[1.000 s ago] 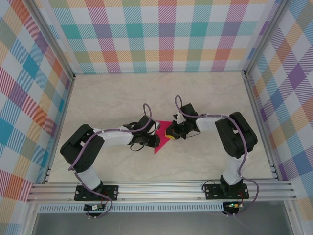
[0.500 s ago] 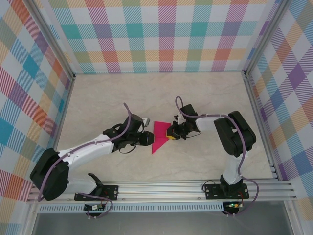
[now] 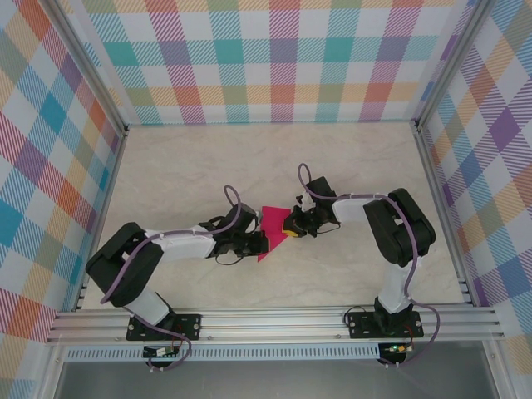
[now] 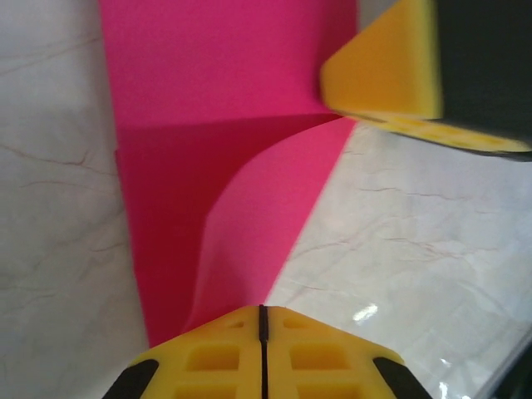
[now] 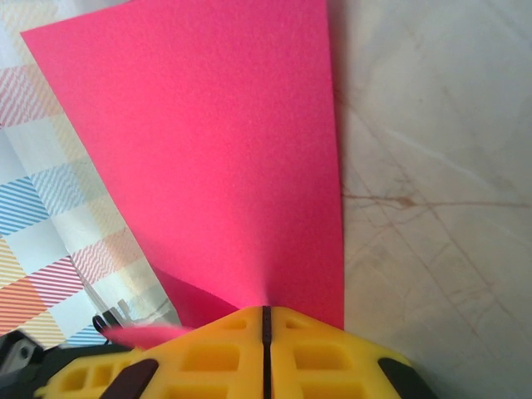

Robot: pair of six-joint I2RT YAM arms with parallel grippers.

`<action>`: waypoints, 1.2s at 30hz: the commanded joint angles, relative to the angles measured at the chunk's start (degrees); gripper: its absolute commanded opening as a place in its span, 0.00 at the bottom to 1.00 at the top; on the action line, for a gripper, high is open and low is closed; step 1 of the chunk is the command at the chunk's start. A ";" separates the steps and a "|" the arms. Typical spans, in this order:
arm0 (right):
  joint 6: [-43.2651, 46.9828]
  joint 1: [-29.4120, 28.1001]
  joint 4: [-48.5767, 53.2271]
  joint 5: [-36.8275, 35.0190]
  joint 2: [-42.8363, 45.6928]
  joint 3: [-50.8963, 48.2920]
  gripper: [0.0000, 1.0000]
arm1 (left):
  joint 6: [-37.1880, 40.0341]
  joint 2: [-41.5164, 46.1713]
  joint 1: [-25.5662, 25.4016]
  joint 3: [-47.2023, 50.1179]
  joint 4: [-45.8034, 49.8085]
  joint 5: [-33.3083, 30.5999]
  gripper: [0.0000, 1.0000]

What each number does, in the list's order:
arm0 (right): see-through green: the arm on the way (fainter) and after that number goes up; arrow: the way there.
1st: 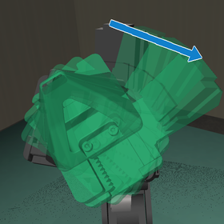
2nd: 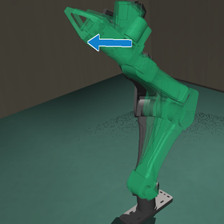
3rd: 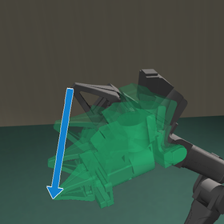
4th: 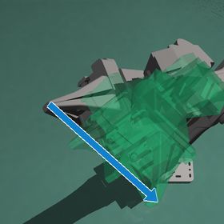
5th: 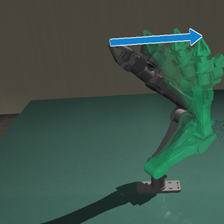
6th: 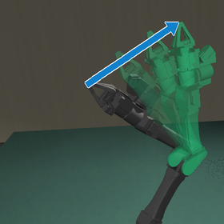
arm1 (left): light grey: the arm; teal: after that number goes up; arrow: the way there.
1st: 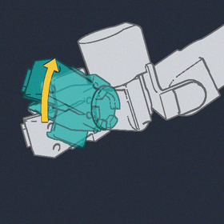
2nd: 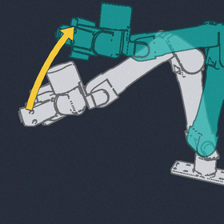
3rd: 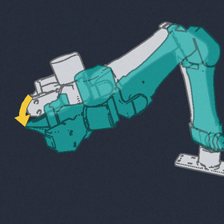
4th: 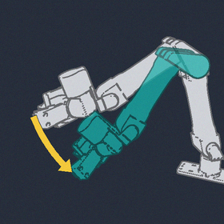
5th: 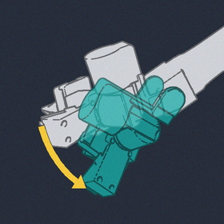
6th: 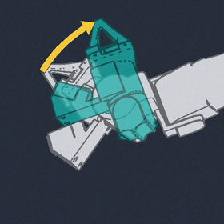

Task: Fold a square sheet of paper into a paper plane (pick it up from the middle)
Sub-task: Third fold the triangle at the center of the table.

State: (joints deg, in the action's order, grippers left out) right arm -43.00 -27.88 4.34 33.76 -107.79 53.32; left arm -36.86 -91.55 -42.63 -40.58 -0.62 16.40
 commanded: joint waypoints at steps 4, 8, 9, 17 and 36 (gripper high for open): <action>1.11 -0.23 2.05 -1.94 -0.07 0.78 0.09 | 0.39 -2.47 -0.21 0.52 1.23 -4.87 0.04; 3.01 -0.25 3.59 -1.72 3.06 2.58 0.10 | 0.99 -3.61 -0.31 0.85 1.69 -4.87 0.04; 3.13 -0.30 3.24 -1.22 4.17 2.45 0.10 | 1.00 -3.63 -0.41 1.02 1.43 -4.73 0.03; 1.04 -3.90 -0.25 1.54 5.61 1.96 0.09 | 1.44 -2.68 -0.60 0.76 2.12 -4.62 0.03; 1.17 -4.99 0.14 -1.88 -2.70 1.13 0.07 | 2.20 0.47 -0.69 -0.91 3.57 -2.12 0.05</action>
State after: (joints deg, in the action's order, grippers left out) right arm -43.24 -32.64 2.20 34.48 -109.23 54.43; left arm -35.73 -92.90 -42.94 -40.97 0.01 14.52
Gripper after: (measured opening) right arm 0.070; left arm 0.052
